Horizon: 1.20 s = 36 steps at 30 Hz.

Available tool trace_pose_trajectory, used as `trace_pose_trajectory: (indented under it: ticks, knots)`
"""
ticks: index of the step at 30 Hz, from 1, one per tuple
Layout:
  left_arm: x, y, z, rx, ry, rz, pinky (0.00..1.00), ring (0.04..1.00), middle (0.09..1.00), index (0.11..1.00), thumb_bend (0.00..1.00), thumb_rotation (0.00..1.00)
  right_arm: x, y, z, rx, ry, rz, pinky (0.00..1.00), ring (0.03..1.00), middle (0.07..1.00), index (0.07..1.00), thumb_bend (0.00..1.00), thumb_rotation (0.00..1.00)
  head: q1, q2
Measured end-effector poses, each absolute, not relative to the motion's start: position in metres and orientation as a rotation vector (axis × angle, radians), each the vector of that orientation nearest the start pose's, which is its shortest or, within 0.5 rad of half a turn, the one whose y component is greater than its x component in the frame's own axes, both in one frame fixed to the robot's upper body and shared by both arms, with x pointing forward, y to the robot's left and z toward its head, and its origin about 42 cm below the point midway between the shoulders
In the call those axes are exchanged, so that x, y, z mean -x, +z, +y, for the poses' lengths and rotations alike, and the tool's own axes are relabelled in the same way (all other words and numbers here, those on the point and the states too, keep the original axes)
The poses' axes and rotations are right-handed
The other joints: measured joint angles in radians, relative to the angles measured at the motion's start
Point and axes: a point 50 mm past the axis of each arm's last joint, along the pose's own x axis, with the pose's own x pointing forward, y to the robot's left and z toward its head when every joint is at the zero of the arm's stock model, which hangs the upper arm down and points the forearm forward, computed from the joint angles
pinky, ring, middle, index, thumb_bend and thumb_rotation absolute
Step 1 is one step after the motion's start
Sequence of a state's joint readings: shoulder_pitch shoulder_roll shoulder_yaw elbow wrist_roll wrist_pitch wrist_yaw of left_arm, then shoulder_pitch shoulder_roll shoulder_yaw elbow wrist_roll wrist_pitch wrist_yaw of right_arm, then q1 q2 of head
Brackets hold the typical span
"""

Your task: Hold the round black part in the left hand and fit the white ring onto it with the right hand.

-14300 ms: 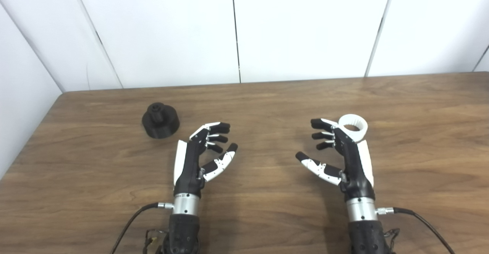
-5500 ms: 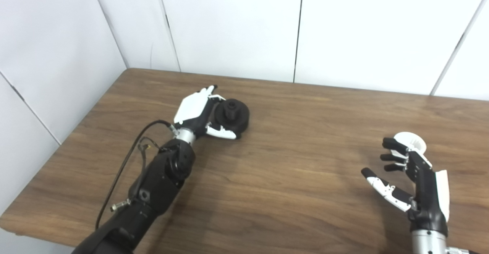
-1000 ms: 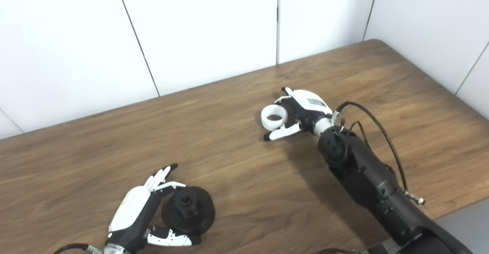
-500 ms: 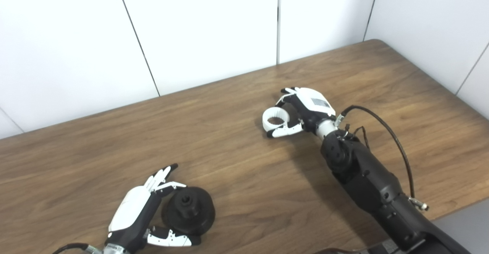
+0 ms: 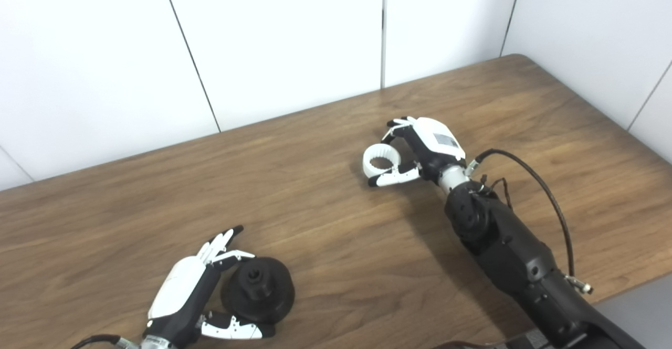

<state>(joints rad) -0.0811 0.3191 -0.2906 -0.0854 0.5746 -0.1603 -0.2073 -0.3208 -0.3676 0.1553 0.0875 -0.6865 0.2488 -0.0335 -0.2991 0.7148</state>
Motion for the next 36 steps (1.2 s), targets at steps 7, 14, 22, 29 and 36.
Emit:
trace_pose_trajectory:
  ticks: [7, 14, 22, 29, 36]
  knots:
    - [-0.291, 0.130, 0.211, -0.903, -0.534, -0.265, 1.00, 1.000, 1.000, 0.616, 1.00, 0.32, -0.374, 0.195, -0.281, 1.057, -0.100, -0.141, 0.95, 0.934, 0.879, 0.551, 0.75, 0.35, 0.008, 0.003]
    - [-0.291, 0.130, 0.209, -0.903, -0.531, -0.261, 1.00, 1.000, 1.000, 0.621, 1.00, 0.32, -0.363, 0.215, -0.273, 1.041, -0.098, -0.232, 0.89, 0.915, 0.873, 0.550, 0.79, 0.34, 0.049, 0.014]
    - [-0.292, 0.131, 0.206, -0.910, -0.525, -0.253, 1.00, 1.000, 1.000, 0.623, 1.00, 0.32, -0.344, 0.228, -0.263, 1.020, -0.059, -0.303, 0.89, 0.921, 0.871, 0.552, 0.80, 0.37, 0.118, 0.031]
    - [-0.293, 0.133, 0.193, -0.918, -0.512, -0.249, 1.00, 1.000, 1.000, 0.617, 1.00, 0.33, -0.329, 0.237, -0.254, 0.986, 0.014, -0.330, 0.91, 0.921, 0.874, 0.563, 0.79, 0.30, 0.259, 0.058]
    - [-0.294, 0.133, 0.182, -0.915, -0.496, -0.236, 1.00, 1.000, 1.000, 0.611, 1.00, 0.33, -0.312, 0.231, -0.247, 0.947, 0.088, -0.348, 0.92, 0.913, 0.865, 0.555, 0.79, 0.29, 0.302, 0.064]
